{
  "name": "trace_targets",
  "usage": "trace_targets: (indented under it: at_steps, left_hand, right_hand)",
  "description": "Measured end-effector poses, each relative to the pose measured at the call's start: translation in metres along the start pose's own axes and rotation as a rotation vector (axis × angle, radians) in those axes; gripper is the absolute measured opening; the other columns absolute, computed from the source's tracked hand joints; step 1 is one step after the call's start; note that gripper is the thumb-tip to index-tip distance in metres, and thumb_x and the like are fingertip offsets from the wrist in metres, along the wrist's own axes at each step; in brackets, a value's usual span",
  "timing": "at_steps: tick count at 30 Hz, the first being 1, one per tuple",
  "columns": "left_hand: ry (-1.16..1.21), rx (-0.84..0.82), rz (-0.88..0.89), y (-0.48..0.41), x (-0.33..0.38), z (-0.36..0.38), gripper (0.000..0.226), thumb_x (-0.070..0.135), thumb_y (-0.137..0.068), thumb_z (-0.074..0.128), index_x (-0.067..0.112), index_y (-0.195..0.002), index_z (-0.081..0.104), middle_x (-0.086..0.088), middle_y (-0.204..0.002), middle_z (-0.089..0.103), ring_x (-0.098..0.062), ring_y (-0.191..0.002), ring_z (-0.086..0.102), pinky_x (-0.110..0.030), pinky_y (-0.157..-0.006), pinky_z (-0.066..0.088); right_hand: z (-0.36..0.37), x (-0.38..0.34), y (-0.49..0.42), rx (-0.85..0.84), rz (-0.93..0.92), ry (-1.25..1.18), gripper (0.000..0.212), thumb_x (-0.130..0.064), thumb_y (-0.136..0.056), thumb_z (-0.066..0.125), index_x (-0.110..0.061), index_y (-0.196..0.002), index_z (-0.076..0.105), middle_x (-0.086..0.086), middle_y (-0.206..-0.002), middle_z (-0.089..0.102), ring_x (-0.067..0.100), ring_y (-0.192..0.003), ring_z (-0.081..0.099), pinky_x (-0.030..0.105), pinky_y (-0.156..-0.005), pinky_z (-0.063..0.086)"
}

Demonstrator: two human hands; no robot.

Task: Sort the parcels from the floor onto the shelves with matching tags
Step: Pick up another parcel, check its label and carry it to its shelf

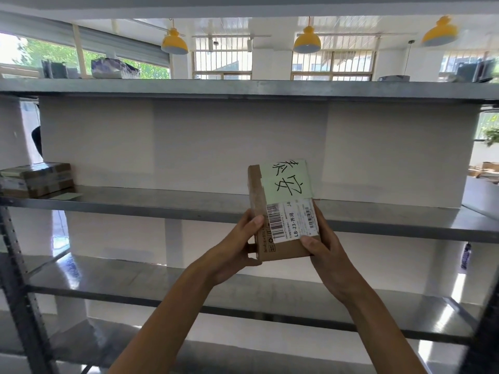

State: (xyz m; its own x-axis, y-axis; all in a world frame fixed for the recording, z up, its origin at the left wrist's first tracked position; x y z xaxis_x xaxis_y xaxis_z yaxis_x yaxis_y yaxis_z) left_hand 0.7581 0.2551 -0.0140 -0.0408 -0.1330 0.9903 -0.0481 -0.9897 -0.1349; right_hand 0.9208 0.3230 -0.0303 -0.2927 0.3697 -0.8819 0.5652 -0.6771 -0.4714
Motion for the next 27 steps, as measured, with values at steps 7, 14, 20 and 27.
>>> trace_targets:
  at_steps: [7,14,20,27]
  left_hand:
    - [0.098,0.156,0.064,-0.009,-0.008,-0.006,0.088,0.059,-0.065,0.063,0.017,-0.138,0.038,-0.008,-0.124,0.058,-0.024,-0.107,0.059,-0.037,-0.086,0.052]
    - [0.046,0.21,0.056,-0.015,-0.009,-0.011,0.072,0.058,-0.069,0.053,0.022,-0.13,0.046,-0.003,-0.116,0.062,-0.021,-0.108,0.059,-0.033,-0.086,0.052]
    - [-0.037,0.293,0.093,-0.016,-0.008,-0.024,0.103,0.049,-0.072,0.068,0.033,-0.147,0.0,-0.003,-0.149,0.033,-0.025,-0.134,0.037,-0.053,-0.112,0.028]
    - [-0.415,0.231,0.29,-0.009,0.011,-0.042,0.105,0.039,-0.063,0.072,0.045,-0.142,0.002,0.01,-0.154,0.02,-0.014,-0.14,0.025,-0.047,-0.11,0.03]
  right_hand:
    - [0.01,0.009,0.002,0.124,0.104,-0.134,0.078,-0.045,-0.076,0.069,-0.037,-0.143,0.03,-0.006,-0.137,0.052,0.014,-0.127,0.048,0.041,-0.107,0.04]
    - [0.023,0.02,0.003,0.204,0.251,-0.435,0.066,-0.036,-0.071,0.067,-0.019,-0.131,0.046,0.008,-0.123,0.062,0.027,-0.114,0.06,0.047,-0.103,0.044]
    - [0.02,0.029,0.004,0.254,0.293,-0.439,0.072,-0.035,-0.063,0.073,-0.014,-0.128,0.047,0.011,-0.116,0.065,0.03,-0.11,0.062,0.042,-0.097,0.049]
    - [0.02,0.036,0.008,0.259,0.319,-0.402,0.066,-0.034,-0.066,0.069,-0.015,-0.126,0.05,0.012,-0.112,0.065,0.029,-0.108,0.062,0.043,-0.095,0.05]
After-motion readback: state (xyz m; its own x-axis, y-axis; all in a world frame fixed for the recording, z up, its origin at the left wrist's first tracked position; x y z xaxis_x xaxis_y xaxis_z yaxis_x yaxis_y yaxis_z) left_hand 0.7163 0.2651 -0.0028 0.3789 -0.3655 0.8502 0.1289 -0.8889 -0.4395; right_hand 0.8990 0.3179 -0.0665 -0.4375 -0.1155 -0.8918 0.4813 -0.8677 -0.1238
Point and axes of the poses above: each hand's wrist, its own y-axis away from the middle knuckle, its own z-axis out of the palm, x = y × z, the point moved 2 cm from there along -y, towards the middle knuckle
